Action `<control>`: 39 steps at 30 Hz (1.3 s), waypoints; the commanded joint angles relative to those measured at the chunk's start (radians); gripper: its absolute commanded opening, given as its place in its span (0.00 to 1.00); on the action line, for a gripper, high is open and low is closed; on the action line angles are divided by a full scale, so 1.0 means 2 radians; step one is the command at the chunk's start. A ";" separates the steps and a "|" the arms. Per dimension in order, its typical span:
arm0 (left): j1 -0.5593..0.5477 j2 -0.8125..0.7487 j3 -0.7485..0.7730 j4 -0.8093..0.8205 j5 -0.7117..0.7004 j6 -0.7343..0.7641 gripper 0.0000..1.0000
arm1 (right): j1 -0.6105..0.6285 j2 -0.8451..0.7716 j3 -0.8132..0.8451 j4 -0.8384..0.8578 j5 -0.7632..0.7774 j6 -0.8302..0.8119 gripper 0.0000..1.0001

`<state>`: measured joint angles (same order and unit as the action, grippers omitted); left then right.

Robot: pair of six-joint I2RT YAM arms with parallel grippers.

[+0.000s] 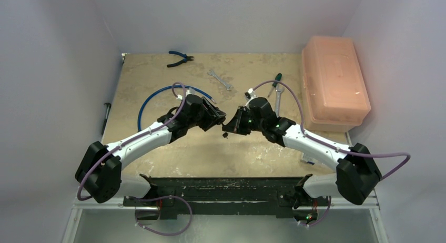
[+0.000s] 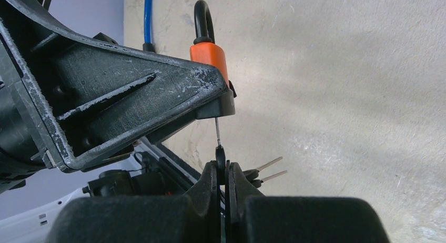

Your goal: Unlock with the key

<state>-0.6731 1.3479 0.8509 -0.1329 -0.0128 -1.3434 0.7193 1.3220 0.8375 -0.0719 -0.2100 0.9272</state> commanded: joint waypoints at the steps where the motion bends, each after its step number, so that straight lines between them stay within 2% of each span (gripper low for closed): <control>1: -0.003 -0.017 -0.008 0.008 0.017 0.001 0.00 | -0.009 -0.008 0.037 0.028 0.045 -0.028 0.00; 8: -0.002 -0.017 -0.005 0.010 0.021 0.001 0.00 | 0.007 -0.010 0.064 -0.042 0.150 -0.092 0.00; 13: -0.002 -0.015 -0.003 0.011 0.021 0.002 0.00 | 0.008 -0.014 0.071 -0.061 0.185 -0.109 0.00; 21: -0.003 -0.019 -0.005 0.011 0.017 -0.002 0.00 | 0.008 -0.014 0.061 -0.047 0.173 -0.088 0.00; 28: -0.006 -0.024 -0.011 0.021 0.009 -0.009 0.00 | 0.007 -0.015 0.037 0.018 0.108 -0.004 0.00; 32: -0.006 -0.025 -0.013 0.023 0.009 -0.010 0.00 | 0.007 -0.016 0.020 0.056 0.106 0.034 0.00; 37: -0.007 -0.030 -0.016 0.025 0.008 -0.012 0.00 | 0.007 -0.010 0.016 0.071 0.096 0.045 0.00; 39: -0.007 -0.031 -0.017 0.025 0.008 -0.013 0.00 | 0.006 -0.005 0.025 0.050 0.116 0.032 0.00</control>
<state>-0.6743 1.3289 0.8257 -0.0834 -0.0399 -1.3529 0.7586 1.3209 0.8585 -0.0765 -0.0792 0.9653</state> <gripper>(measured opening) 0.509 0.041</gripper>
